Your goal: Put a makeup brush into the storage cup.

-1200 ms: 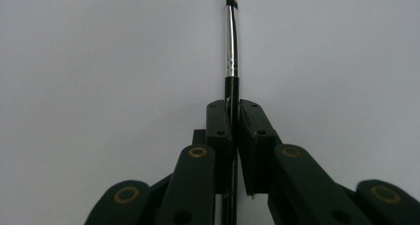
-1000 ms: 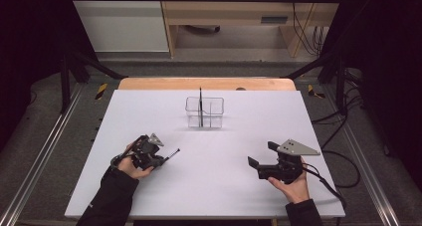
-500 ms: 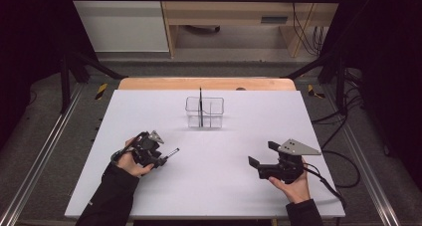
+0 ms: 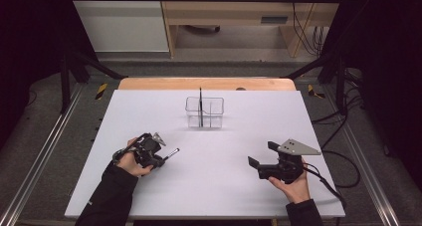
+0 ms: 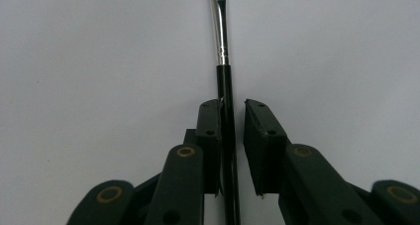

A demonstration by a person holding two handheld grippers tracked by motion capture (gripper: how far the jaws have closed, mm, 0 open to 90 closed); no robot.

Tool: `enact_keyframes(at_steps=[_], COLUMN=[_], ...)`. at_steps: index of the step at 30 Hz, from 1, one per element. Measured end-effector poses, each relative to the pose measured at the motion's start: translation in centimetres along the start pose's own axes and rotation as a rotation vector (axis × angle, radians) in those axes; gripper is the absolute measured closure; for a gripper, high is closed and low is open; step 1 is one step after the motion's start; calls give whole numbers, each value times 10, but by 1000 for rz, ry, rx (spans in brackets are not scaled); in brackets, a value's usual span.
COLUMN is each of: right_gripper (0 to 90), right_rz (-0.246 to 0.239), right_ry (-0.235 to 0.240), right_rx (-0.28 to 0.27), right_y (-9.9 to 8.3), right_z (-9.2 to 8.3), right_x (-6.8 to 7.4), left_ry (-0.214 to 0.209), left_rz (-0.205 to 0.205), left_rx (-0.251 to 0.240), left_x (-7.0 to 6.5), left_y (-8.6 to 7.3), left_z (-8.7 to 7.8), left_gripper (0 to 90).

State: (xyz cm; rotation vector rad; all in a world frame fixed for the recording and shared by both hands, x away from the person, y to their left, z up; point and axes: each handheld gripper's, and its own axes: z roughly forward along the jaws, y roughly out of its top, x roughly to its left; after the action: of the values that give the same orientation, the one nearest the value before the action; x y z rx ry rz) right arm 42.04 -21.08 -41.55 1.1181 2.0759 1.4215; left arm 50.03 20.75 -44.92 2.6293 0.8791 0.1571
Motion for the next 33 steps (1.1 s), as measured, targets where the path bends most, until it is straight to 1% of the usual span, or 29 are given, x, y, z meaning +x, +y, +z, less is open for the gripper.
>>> enact_keyframes(at_steps=[3, 4, 10, 12, 14, 23, 25, 26, 27, 28, 29, 30, 31, 33], right_gripper=[98, 97, 94, 94, 93, 92, 92, 92, 92, 92, 92, 92, 92, 92], right_rz=[1, 1, 1, 1, 1, 0, 0, 1, 1, 1, 1, 2, 2, 4], right_ry=[0, 0, 0, 0, 0, 1, 1, 2, 1, 0, 0, 0, 0, 0], right_rx=[-1, -1, 3, 4, 4, 7, 7, 5, 5, 4, 4, 3, 3, 2], right_y=[0, 0, 0, 0, 0, 0, 0, 0, 0, 0, 0, 1, 1, 1], right_z=[0, 0, 0, 0, 0, 1, 1, 0, 0, 0, 0, 0, 0, 0], right_x=[0, 0, 1, 1, 1, 1, 1, 1, 1, 1, 1, 1, 1, 1], left_ry=[10, 13, 15, 20, 33, 30, 24, 27, 27, 22, 22, 25, 25, 23], left_rz=[-3, -5, -7, -3, 7, 21, 21, 17, 17, 17, 17, 14, 14, 10], left_rx=[6, 9, 10, 11, 13, 6, -1, -17, -17, -39, -39, -63, -63, -80], left_x=[-2, -4, -4, -5, -7, -7, -6, -6, -6, -6, -6, -7, -7, -8], left_y=[0, 1, 1, 1, 1, 0, 0, -1, -1, -1, -1, -1, -1, -1], left_z=[0, 0, 1, 1, 1, 0, -1, -3, -3, -7, -7, -11, -11, -13], left_gripper=[772, 789, 829, 830, 831, 832, 832, 832, 832, 832, 832, 832, 832, 832])
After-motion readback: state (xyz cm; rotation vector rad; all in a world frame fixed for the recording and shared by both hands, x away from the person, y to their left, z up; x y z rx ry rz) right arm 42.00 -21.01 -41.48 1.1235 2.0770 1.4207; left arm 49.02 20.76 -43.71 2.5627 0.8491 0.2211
